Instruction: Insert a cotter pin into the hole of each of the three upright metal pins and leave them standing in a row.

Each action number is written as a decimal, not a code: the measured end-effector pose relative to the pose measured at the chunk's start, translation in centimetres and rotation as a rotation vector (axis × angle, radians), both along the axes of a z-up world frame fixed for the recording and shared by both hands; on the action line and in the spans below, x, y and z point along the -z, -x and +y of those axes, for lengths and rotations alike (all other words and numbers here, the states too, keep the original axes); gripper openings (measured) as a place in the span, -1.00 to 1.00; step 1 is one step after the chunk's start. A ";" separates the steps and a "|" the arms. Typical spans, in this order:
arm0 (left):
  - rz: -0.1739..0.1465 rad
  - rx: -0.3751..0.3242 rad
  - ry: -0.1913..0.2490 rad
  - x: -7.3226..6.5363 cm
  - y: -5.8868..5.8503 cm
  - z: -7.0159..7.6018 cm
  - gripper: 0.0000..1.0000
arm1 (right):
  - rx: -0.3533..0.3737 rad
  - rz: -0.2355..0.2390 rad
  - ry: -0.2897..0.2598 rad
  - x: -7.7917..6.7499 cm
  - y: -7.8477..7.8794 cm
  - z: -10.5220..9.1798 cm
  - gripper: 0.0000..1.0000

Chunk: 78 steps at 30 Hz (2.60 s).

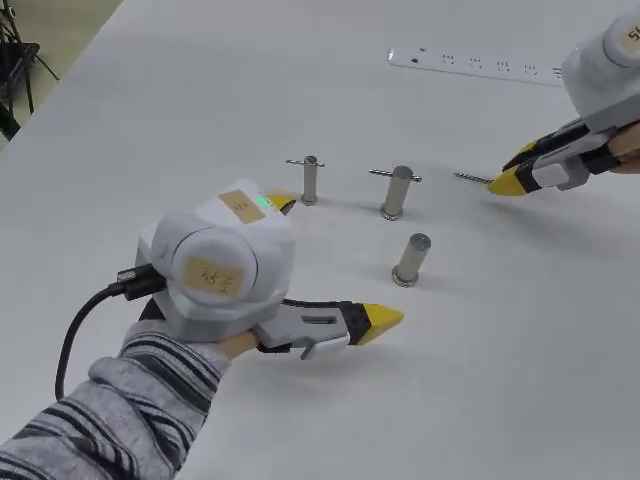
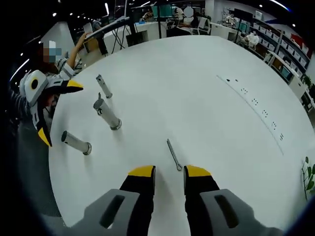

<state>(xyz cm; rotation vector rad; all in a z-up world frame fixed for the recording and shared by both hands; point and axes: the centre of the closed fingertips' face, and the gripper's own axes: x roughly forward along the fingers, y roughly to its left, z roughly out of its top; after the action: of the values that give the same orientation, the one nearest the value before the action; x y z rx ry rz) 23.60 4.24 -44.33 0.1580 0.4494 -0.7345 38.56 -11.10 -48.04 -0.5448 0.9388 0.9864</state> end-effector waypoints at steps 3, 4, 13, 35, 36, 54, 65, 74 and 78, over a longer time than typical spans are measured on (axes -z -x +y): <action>0.007 0.012 0.001 0.1 0.2 -0.3 0.82 | -0.021 -0.029 0.016 0.6 -1.2 -0.1 -0.76; 0.009 0.014 0.000 0.2 0.3 -0.4 0.82 | -0.020 -0.023 0.016 0.8 -1.5 -0.1 -0.78; 0.018 0.034 -0.012 0.5 0.6 -0.6 0.81 | -0.049 0.016 0.024 1.1 -1.5 0.2 -0.86; 0.025 0.019 -0.032 0.9 0.7 -0.2 0.81 | -0.227 -0.057 0.162 1.2 -0.5 0.8 -1.00; 0.031 0.016 -0.026 0.9 0.7 -0.2 0.81 | -0.227 -0.063 0.165 1.2 -0.5 0.8 -1.00; 0.057 0.002 0.030 -0.4 0.5 -0.7 0.67 | -0.325 -0.249 0.132 -1.3 2.1 1.3 -1.00; 0.064 0.024 0.044 -1.8 0.4 -1.9 0.47 | -0.397 -0.336 0.110 -3.3 6.5 2.3 -1.00; 0.093 0.031 0.083 -2.8 0.5 -3.0 0.25 | -0.477 -0.386 0.098 -4.6 10.2 3.6 -1.00; 0.108 0.021 0.109 -3.2 0.5 -3.2 0.09 | -0.507 -0.415 0.101 -5.1 11.6 4.3 -1.00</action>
<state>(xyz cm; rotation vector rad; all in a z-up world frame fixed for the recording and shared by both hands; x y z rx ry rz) 23.12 1.08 -41.09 0.0210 0.5099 -0.7893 26.93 -6.81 -42.90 -1.0617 0.4839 1.2164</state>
